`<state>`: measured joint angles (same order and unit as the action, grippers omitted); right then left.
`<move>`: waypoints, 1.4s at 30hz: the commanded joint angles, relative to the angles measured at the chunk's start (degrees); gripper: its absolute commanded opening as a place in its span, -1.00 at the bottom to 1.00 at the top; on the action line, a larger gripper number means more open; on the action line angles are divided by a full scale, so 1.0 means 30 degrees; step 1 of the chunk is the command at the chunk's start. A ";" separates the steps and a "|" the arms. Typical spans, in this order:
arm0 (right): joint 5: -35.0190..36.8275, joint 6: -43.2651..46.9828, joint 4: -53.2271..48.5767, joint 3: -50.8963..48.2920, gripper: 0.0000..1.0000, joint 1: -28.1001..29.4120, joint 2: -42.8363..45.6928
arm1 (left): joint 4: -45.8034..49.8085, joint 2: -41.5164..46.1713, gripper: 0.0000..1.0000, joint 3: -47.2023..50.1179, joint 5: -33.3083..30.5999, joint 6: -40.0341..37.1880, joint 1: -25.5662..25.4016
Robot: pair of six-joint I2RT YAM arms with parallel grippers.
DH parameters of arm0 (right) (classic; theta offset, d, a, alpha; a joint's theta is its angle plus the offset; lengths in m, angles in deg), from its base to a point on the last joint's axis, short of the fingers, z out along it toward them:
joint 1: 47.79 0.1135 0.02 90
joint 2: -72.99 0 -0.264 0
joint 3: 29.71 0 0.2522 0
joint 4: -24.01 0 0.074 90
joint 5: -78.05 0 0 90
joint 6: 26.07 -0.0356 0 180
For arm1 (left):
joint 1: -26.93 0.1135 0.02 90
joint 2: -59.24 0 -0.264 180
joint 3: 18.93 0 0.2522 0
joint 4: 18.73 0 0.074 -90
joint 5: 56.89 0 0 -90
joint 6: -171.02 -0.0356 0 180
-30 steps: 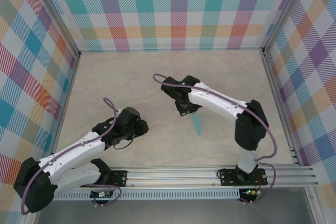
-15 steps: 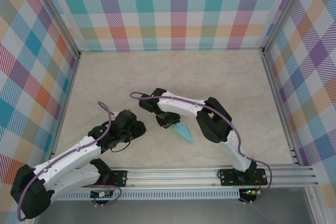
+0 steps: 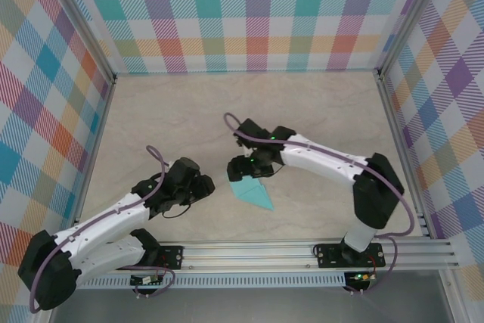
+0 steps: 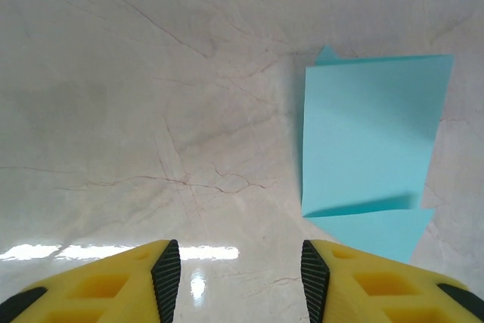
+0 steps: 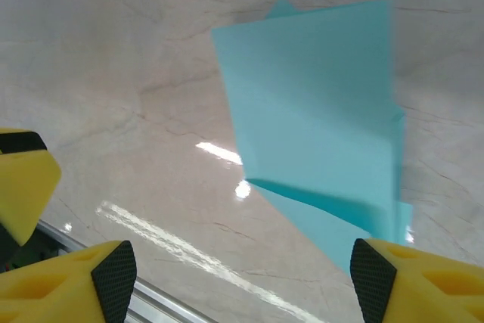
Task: Fold a paper plane with a square sheet of paper (pick it up from the middle)
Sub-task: Turn over the paper at the center of the table, then fold the wing for the fifth time at the center of the table.
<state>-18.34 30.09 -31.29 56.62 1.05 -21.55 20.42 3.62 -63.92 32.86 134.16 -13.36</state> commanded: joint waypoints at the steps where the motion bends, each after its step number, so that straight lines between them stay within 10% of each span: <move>1: -0.3691 -0.0149 0.4272 -0.3078 0.52 -0.2017 0.0235 | -0.1257 -0.1169 -0.03 -0.0239 0.1589 -0.0320 0.0279; 24: -0.6552 -0.0659 0.9660 -0.6233 -0.76 -0.5113 -0.1506 | -0.2102 -0.4218 -0.01 -0.1369 0.3203 -0.0770 0.0276; 32: -0.5439 -0.5040 1.4091 -1.0383 -0.55 -0.5409 0.1688 | -0.2747 -0.4622 -0.01 -0.1398 0.3648 -0.0719 0.0247; 37: -0.2850 -0.3528 0.9426 -0.9633 -0.13 -0.5400 0.3411 | -0.2939 -0.4846 0.01 -0.1458 0.3720 -0.0752 0.0252; 42: -0.3362 -0.2093 0.7534 -0.9849 -0.28 -0.5309 0.6376 | -0.3677 -0.5052 0.02 -0.1311 0.3656 -0.0637 0.0247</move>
<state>-27.94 20.69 -4.23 26.46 -15.06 -6.45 12.16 -10.78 -66.76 43.15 132.61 -13.36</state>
